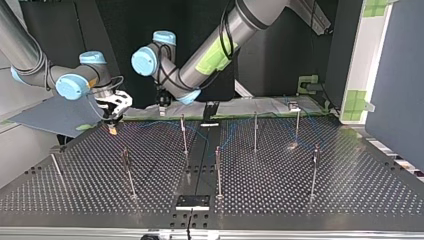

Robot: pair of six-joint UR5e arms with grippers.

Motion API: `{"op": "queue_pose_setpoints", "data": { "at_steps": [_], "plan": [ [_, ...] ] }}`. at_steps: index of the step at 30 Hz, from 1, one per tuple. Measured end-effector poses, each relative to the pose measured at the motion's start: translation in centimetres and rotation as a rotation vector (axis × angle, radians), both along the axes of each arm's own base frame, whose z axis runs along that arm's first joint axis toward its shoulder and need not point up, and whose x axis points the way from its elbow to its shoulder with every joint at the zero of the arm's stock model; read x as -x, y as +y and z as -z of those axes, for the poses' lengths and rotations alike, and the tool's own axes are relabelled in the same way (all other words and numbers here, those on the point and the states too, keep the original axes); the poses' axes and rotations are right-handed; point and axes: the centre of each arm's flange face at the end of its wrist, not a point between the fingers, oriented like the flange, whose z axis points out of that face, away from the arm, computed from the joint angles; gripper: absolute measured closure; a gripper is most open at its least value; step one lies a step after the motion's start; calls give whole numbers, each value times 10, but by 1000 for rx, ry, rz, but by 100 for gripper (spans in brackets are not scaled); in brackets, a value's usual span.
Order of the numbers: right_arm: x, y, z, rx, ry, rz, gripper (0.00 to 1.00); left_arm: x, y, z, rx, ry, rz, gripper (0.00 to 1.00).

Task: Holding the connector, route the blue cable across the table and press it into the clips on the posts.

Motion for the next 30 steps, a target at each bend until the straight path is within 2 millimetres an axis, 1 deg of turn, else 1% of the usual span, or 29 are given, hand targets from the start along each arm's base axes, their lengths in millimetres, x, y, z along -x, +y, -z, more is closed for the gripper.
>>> {"op": "queue_pose_setpoints", "data": {
  "at_steps": [2, 5, 12, 14, 20, 22, 24, 30],
  "plan": [
    [0, 0, 0, 0, 0, 0, 100, -4, -4, -8, 16, -19, -7, 0],
    [0, 0, -1, 1, -1, -2, 100, -9, -8, -14, 33, -36, -12, 0],
    [-1, -1, -1, 3, -1, -3, 100, -25, -17, -6, 57, -57, -11, 0],
    [-1, -1, -1, 3, 0, -3, 100, -32, -18, -7, 69, -72, -25, 0],
    [0, -1, -1, 3, 0, -3, 100, -51, -20, -24, 120, -126, -55, 0],
    [0, -1, -1, 3, 0, -3, 100, -55, -20, -27, 128, -133, -55, 0],
    [-1, -1, -2, 3, 0, -3, 100, -57, -21, -23, 126, -129, -47, 0],
    [-1, -2, -4, 7, 0, -5, 100, -62, -27, -2, 105, -92, -18, 0]
  ]
}}
